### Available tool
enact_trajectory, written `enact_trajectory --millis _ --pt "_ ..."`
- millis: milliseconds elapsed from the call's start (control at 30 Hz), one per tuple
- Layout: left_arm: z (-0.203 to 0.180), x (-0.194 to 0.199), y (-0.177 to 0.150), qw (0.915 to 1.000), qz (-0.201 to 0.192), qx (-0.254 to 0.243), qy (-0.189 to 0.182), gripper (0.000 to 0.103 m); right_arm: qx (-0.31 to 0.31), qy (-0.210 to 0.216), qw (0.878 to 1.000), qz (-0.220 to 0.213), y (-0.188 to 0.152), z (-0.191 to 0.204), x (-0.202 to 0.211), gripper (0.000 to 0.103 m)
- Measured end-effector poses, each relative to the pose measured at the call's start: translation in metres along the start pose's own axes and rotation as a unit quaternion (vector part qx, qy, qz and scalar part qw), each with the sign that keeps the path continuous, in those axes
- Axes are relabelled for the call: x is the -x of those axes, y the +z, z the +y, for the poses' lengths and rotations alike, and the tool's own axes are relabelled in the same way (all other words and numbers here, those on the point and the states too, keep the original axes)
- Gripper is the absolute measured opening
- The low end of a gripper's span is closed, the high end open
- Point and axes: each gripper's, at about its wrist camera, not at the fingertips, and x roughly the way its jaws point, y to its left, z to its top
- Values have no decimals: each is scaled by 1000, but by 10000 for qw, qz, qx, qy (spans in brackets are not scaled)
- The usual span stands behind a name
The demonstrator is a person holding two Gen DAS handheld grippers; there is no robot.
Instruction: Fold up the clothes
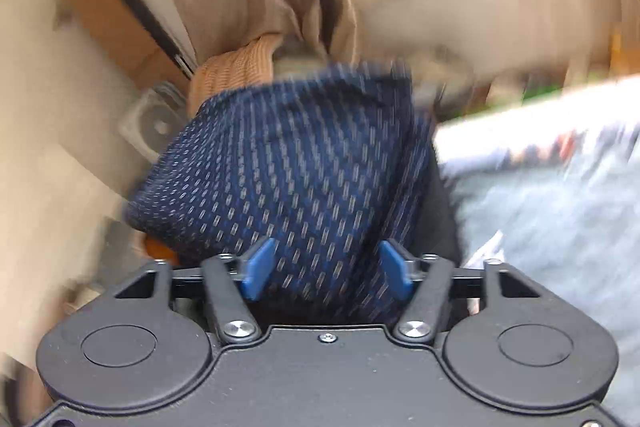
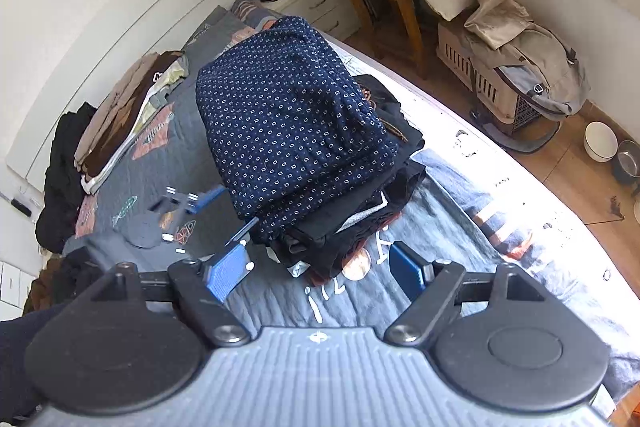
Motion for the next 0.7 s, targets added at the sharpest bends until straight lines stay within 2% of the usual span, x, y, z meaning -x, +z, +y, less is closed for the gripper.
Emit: enact_trajectory --millis 67,100,133,167,267,367,400,433,500,600,667,700 --pt "26 -1 21 9939 -2 902 -634 61 -65 6 10000 -42 0 -1 3 79" --pt "39 -8 31 9855 22 1354 -1018 61 -99 0 9999 -59 0 -2 4 79" --pt "52 -18 40 9733 54 1802 -1422 60 -133 -10 9999 -75 1 -4 5 79" --pt "65 -28 49 9573 86 2244 -1820 59 -167 -20 9998 -91 1 -5 6 79" --pt "93 -67 68 8968 282 3271 -2965 58 -250 -75 9996 -119 0 -8 9 79" --pt "105 -109 74 8247 509 3984 -3983 58 -337 -137 9993 -116 -5 -11 12 79" --pt "105 -120 73 8119 554 4102 -4117 58 -366 -151 9992 -106 -8 -12 12 79" --pt "104 -129 72 8092 582 4133 -4136 58 -396 -174 9990 -98 -10 -13 13 79" --pt "101 -146 71 8154 707 4069 -4056 58 -456 -221 9987 -83 -15 -16 14 79" --pt "103 -165 62 8138 791 4295 -3834 58 -533 -277 9982 -58 -22 -19 14 79" --pt "114 -174 54 7956 783 4643 -3812 58 -588 -300 9978 -47 -26 -21 14 79" --pt "118 -177 52 7824 793 4800 -3888 58 -617 -309 9976 -42 -27 -22 14 79"
